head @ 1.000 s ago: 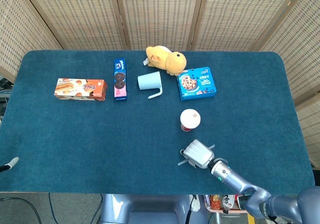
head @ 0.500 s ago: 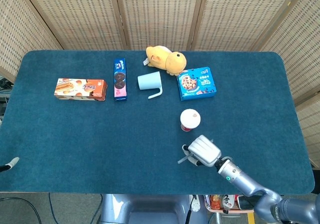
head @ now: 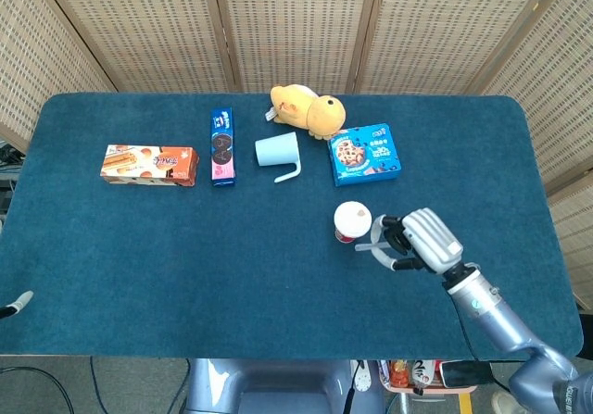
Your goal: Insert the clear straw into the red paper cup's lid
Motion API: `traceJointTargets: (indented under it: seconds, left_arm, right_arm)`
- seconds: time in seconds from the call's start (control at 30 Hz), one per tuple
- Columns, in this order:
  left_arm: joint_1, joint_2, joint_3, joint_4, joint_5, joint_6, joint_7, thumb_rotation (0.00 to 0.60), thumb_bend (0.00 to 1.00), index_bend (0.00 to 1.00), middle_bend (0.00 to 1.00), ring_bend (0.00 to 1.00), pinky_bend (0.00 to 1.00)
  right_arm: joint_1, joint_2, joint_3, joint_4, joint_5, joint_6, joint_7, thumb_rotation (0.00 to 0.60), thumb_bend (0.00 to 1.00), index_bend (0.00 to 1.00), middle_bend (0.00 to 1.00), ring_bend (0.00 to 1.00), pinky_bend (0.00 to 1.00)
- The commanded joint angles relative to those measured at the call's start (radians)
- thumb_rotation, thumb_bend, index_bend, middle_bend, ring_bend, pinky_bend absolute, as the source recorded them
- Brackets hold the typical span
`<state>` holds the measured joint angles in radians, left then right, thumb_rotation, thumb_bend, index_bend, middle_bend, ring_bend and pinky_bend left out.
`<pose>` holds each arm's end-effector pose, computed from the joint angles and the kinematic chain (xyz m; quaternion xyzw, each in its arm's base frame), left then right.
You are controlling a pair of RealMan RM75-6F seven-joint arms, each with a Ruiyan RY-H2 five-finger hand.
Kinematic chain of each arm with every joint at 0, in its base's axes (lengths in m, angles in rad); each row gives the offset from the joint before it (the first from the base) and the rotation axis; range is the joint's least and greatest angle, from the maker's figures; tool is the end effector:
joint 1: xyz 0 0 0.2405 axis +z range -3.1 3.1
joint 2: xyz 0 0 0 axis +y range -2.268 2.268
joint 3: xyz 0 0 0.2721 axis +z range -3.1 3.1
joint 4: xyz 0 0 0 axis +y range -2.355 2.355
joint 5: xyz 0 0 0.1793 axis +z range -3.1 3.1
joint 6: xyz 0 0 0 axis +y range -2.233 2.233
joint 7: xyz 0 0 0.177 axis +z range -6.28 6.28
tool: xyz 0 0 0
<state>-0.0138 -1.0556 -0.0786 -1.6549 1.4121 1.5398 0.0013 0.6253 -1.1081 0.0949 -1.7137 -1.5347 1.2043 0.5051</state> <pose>-0.3297 0.1934 0.2308 -0.5407 -0.3937 -0.3720 0.6437 -0.1482 -0.3379 0.1484 0.6452 -0.4563 0.5549 0.2599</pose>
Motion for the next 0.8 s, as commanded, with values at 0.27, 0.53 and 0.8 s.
traceJointTargets:
  seconds: [0.27, 0.53, 0.8]
  left_arm:
    - [0.0, 0.007, -0.007, -0.008, 0.001, 0.011, 0.004, 0.6, 0.16, 0.0, 0.0, 0.0, 0.0]
    - [-0.004, 0.012, -0.001, -0.01, 0.014, 0.001, -0.009, 0.6, 0.16, 0.0, 0.0, 0.0, 0.0]
    - [-0.005, 0.008, -0.001, -0.008, 0.008, -0.004, -0.003, 0.6, 0.16, 0.0, 0.0, 0.0, 0.0]
  right_arm:
    - [0.104, 0.07, 0.242, -0.129, 0.382, -0.183, 0.225, 0.6, 0.54, 0.71, 0.93, 0.87, 1.0]
    - [0.202, -0.047, 0.294, -0.081, 0.59, -0.296, 0.152, 0.6, 0.54, 0.71, 0.93, 0.87, 1.0]
    - [0.224, -0.162, 0.301, -0.009, 0.659, -0.287, 0.072, 0.6, 0.54, 0.71, 0.93, 0.87, 1.0]
